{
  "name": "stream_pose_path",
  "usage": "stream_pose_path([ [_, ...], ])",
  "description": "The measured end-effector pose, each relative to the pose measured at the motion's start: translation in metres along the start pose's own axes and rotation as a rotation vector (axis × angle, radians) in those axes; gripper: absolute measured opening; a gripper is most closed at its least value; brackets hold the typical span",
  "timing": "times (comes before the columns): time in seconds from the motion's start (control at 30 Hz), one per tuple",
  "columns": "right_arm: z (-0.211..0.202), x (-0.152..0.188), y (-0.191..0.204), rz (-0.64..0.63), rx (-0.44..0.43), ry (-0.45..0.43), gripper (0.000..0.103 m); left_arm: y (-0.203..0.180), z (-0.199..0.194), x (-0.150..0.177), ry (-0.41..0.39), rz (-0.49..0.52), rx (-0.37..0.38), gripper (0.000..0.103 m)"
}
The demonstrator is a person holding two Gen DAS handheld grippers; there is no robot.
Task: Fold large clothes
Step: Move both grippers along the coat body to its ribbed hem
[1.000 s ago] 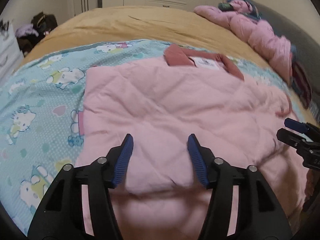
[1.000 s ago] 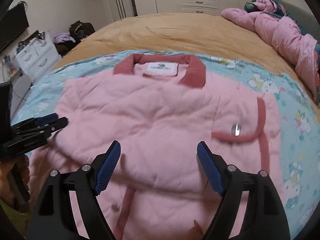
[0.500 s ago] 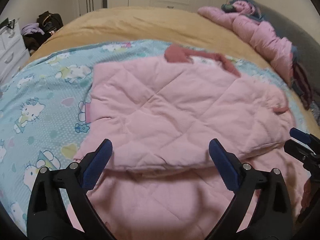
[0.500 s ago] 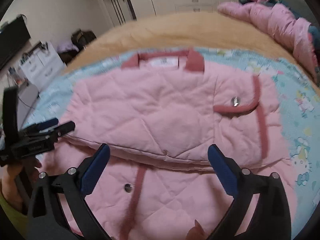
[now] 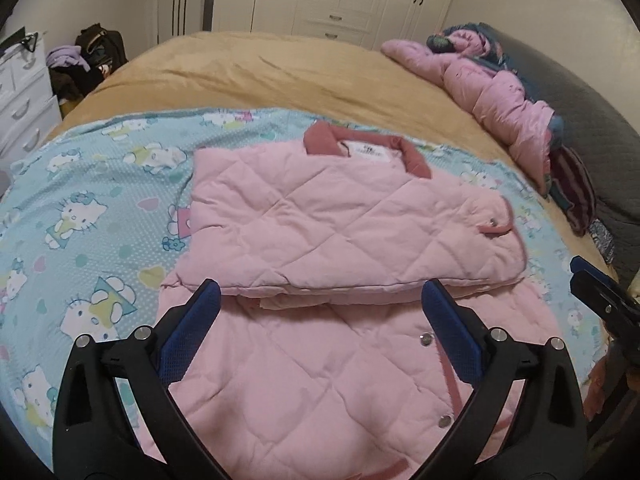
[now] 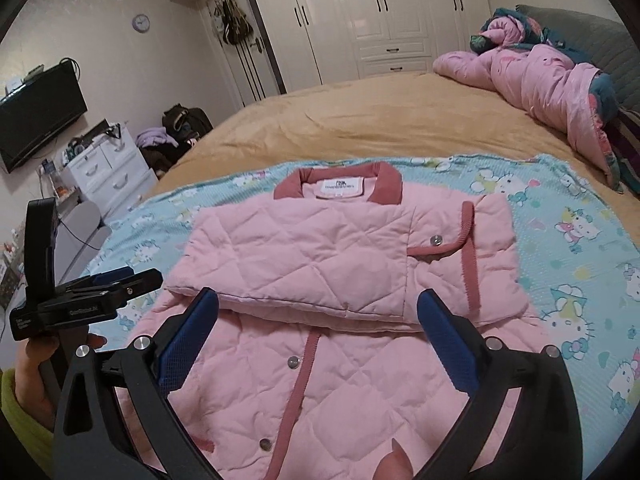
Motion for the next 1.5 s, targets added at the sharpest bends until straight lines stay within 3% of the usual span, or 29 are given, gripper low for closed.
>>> stream_pose_path([
  [0.8, -0.093, 0.001, 0.042, -0.06, -0.069, -0.116, 0.099, -0.017, -0.098, 0.014, -0.14, 0.042, 0.032, 0.094],
  [1.03, -0.118, 0.012, 0.045, -0.069, -0.071, -0.136, 0.099, -0.021, -0.121, 0.026, -0.176, 0.092, 0.005, 0.094],
  [1.5, -0.136, 0.046, 0.033, -0.067, -0.051, -0.094, 0.099, -0.015, -0.136, 0.059, -0.169, 0.102, -0.009, 0.094],
])
Point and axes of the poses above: each gripper's, at about its wrist camera, not at the fingertips, and z roughly the way its jaws point, y to its left, x to its underside, the point moved 5 cm from there along z, roughly the way its jaws point, and after that the axes turned 5 degrees about -y, right-handed, at the moved point
